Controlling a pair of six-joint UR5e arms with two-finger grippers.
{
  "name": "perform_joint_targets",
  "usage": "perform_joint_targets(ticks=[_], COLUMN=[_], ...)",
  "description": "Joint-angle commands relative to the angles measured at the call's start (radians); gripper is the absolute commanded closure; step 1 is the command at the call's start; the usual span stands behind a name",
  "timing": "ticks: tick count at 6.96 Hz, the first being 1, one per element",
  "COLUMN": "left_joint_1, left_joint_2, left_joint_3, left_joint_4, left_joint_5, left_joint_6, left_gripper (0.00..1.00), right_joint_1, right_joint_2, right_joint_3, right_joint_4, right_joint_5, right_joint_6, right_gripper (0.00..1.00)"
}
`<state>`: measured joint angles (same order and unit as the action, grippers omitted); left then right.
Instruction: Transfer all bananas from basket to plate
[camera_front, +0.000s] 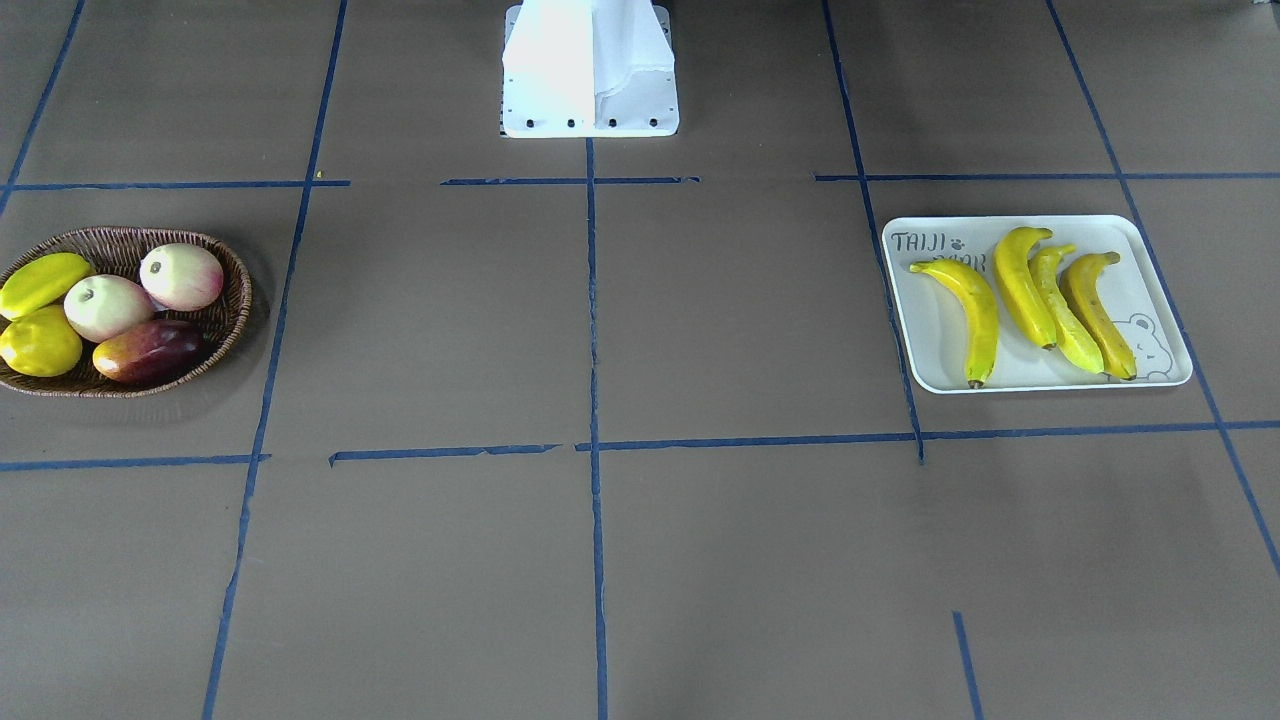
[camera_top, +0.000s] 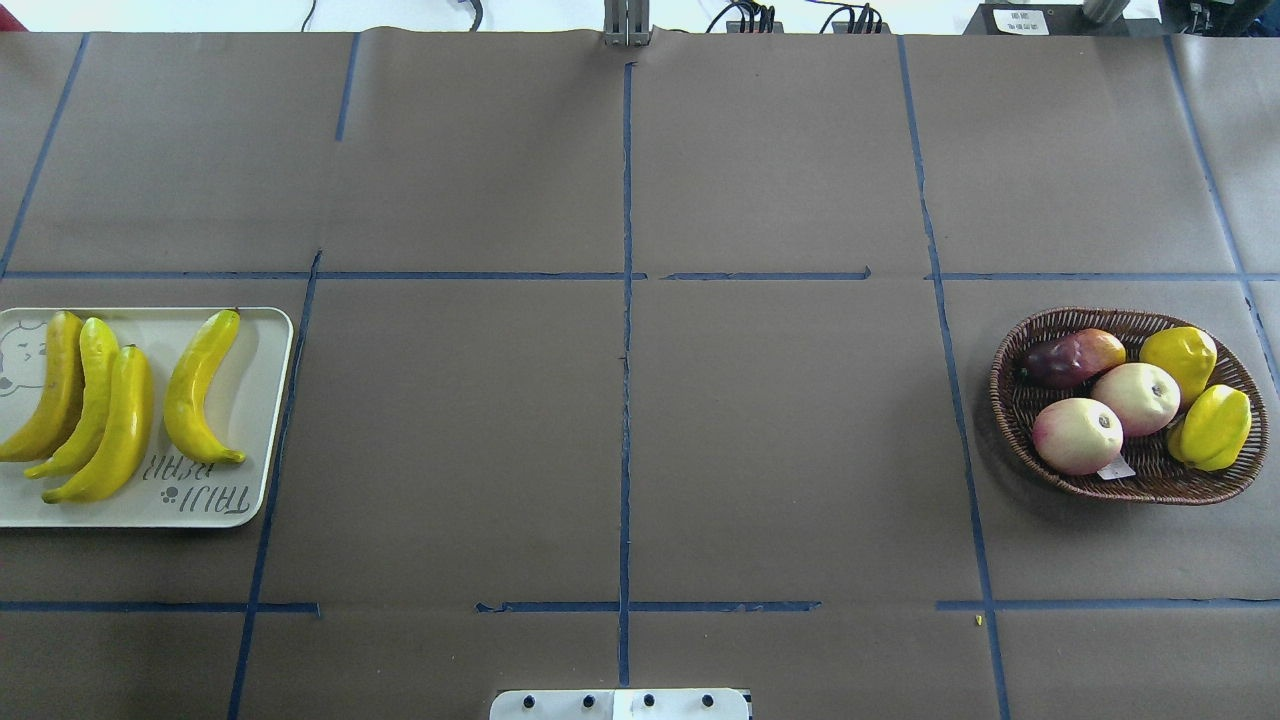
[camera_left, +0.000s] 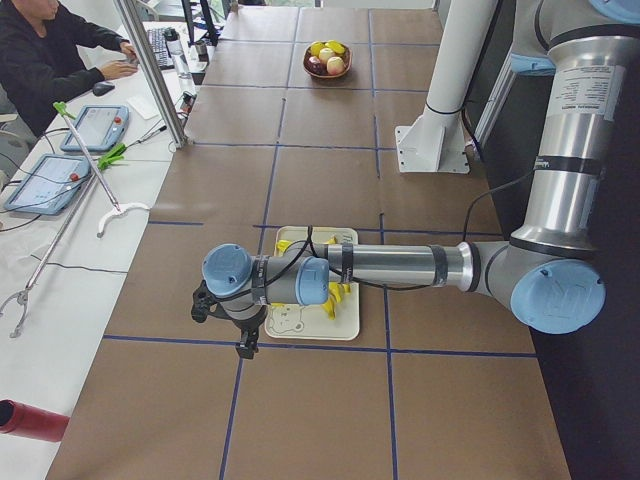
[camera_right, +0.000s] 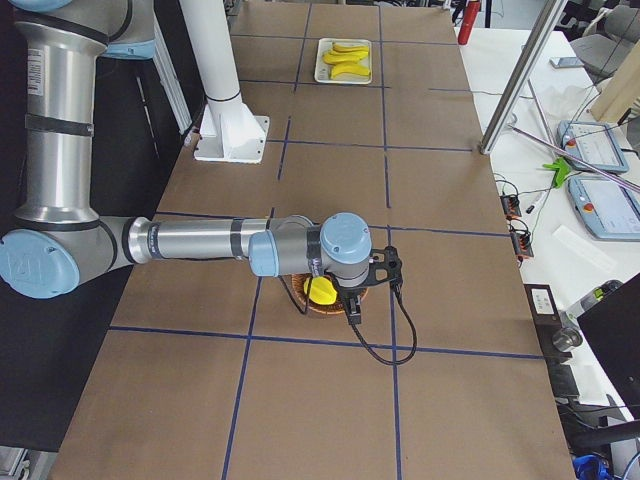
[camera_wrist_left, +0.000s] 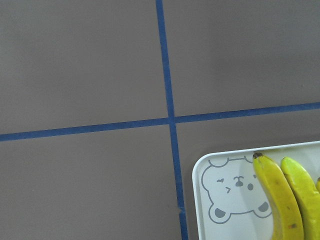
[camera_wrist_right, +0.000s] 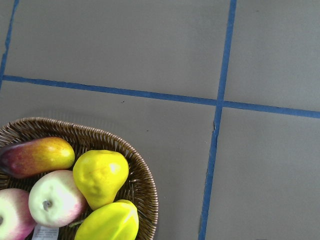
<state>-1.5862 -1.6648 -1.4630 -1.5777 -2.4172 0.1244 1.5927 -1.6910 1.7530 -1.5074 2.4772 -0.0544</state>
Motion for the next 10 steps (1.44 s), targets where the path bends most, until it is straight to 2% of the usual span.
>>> perform_joint_targets(ticks=[1, 8, 10], left_joint_1=[-0.006, -0.006, -0.005], left_joint_2=[0.02, 0.022, 0.02], left_joint_3=[0.006, -0.005, -0.005], left_joint_4=[0.002, 0.002, 0.001], left_joint_5=[-0.005, -0.006, -0.01], left_joint_6=[-0.005, -0.017, -0.026], left_gripper=[0.0, 0.0, 0.0], right_joint_1=[0.0, 0.03, 0.041], right_joint_2=[0.017, -0.004, 0.011], right_joint_3=[-0.087, -0.083, -0.078], right_joint_4=[0.001, -0.022, -0.072], right_joint_5=[0.002, 0.006, -0.009], right_joint_6=[-0.001, 0.008, 0.008], right_gripper=[0.0, 0.0, 0.0])
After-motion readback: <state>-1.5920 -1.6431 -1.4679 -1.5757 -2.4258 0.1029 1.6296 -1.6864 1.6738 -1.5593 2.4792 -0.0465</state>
